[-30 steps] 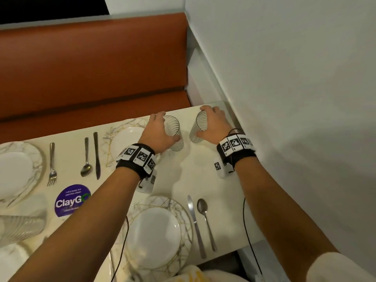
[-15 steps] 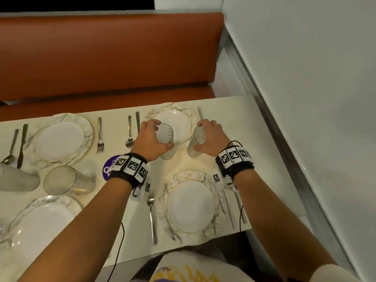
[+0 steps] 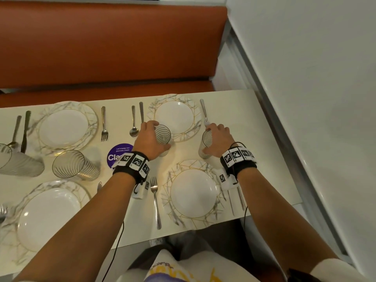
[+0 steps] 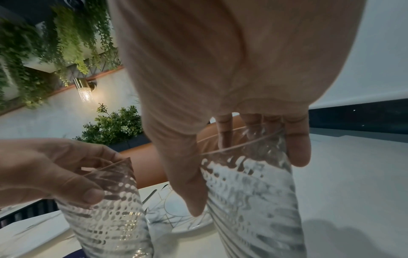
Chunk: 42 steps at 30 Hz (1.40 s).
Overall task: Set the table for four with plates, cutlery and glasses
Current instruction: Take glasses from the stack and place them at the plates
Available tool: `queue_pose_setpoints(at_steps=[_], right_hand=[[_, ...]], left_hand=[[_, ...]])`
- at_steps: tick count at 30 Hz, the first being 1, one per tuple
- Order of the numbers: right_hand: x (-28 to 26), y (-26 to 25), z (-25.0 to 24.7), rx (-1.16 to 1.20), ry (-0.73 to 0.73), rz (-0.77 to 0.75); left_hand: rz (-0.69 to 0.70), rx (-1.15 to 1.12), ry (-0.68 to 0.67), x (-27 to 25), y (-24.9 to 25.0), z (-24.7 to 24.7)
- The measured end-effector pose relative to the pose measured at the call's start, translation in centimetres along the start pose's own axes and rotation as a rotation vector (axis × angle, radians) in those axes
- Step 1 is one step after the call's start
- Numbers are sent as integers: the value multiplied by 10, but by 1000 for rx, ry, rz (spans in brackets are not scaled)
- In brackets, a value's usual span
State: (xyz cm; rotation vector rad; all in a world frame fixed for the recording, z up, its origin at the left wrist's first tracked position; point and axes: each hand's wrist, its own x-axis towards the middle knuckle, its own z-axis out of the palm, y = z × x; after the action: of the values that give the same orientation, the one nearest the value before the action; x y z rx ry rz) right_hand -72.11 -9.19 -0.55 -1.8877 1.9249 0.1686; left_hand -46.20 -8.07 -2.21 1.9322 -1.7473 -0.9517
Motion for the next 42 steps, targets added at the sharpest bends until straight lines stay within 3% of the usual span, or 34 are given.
queue_pose_setpoints(at_steps=[17,32,42], right_hand=[[-2,24,2,-1,22,45],[-5,23,0,-74,63,43],[-11,-8,-22,19,170,-173]], left_hand=[[-97,40,5,-1,6,6],[-147,167,-95,1,10,-8],[-141,125,-90,-26,10,-34]])
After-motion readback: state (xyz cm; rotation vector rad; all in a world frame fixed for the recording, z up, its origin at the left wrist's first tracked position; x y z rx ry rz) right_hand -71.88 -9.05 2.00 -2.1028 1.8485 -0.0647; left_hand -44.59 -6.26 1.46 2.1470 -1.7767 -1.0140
